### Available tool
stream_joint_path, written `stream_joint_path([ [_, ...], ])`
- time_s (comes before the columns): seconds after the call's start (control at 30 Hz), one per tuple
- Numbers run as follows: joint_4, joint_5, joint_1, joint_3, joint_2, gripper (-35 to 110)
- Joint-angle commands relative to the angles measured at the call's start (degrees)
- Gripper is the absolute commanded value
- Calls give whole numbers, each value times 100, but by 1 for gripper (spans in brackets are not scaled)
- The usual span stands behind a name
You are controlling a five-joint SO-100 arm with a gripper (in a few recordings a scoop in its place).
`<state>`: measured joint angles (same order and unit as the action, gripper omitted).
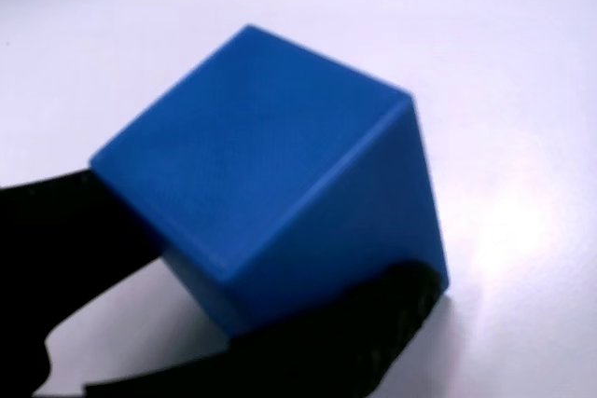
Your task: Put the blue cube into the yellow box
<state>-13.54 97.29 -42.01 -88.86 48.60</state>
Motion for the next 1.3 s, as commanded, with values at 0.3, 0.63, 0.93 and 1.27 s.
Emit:
stream_joint_path([
  [0.3, 272, -272, 1494, -1477, 4166, 19],
  [0.63, 290, -396, 3305, -2927, 6214, 19],
  [0.93, 809, -624, 4913, -3621, 7541, 19],
  [1.27, 809, -527, 6785, -4526, 8508, 19],
])
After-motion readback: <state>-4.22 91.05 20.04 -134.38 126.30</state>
